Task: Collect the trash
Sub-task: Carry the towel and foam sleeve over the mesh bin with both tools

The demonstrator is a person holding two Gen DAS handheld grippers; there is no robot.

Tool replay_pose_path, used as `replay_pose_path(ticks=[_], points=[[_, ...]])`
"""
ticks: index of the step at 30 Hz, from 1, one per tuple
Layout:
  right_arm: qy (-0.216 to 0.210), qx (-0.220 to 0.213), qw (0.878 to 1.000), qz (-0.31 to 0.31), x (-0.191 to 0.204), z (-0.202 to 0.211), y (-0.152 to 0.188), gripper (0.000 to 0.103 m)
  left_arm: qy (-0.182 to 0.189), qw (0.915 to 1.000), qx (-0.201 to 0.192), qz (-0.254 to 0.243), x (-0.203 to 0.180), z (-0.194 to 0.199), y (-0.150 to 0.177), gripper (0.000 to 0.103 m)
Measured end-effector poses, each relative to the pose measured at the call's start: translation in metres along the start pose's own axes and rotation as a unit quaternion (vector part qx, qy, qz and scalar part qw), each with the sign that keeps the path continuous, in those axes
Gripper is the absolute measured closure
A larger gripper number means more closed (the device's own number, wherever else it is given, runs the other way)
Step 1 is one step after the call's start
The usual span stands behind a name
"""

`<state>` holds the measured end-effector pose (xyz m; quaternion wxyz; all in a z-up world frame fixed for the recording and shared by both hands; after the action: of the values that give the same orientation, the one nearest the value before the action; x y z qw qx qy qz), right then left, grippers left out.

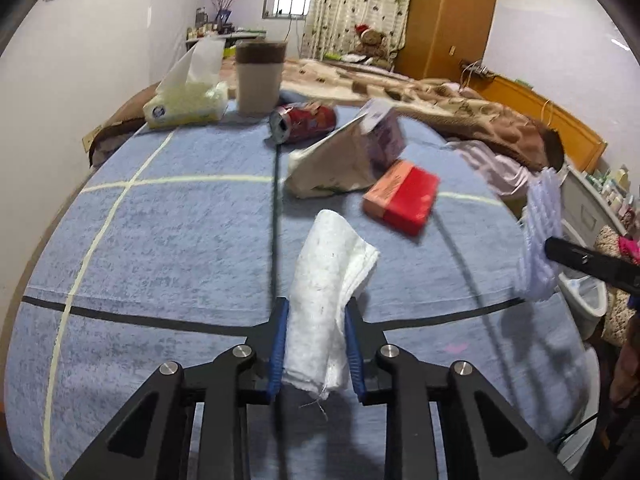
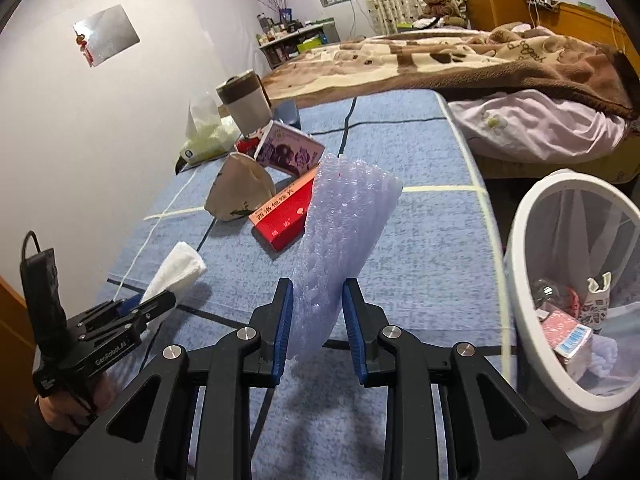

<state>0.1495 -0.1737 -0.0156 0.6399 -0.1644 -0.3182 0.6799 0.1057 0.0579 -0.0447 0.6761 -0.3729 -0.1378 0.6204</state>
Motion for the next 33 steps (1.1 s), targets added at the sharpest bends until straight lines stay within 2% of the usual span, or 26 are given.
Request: replay_pose_path(ticks=[12, 22, 33], points=[[0.017, -0.013, 1.000, -0.011, -0.029, 0.016, 0.003, 0.077, 0.054, 0.9982, -0.024, -0.009, -0.058, 0.001, -0.015, 0.076], [0.033, -0.019, 0.999, -0.033, -0.056, 0.022, 0.004, 0.077, 0.081, 0.9963, -0.014, -0.024, -0.094, -0.013, -0.020, 0.076], [0.057, -0.025, 0.996, -0.063, -0.091, 0.029, 0.006, 0.077, 0.116, 0.9914, -0.001, -0.062, -0.146, -0.039, -0.031, 0.076]])
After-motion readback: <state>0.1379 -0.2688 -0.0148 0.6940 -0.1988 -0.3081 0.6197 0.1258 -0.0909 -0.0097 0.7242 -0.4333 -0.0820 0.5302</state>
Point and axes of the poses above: each gripper's, at about its wrist camera, not at the fingertips, and z roughly against the way its jaws point, x to its left, y to its underside, the point moved 3 cm from there along -z, roughly the way its jaws point, and after that the axes turned 12 degrees about y, right-handed, at the moved point
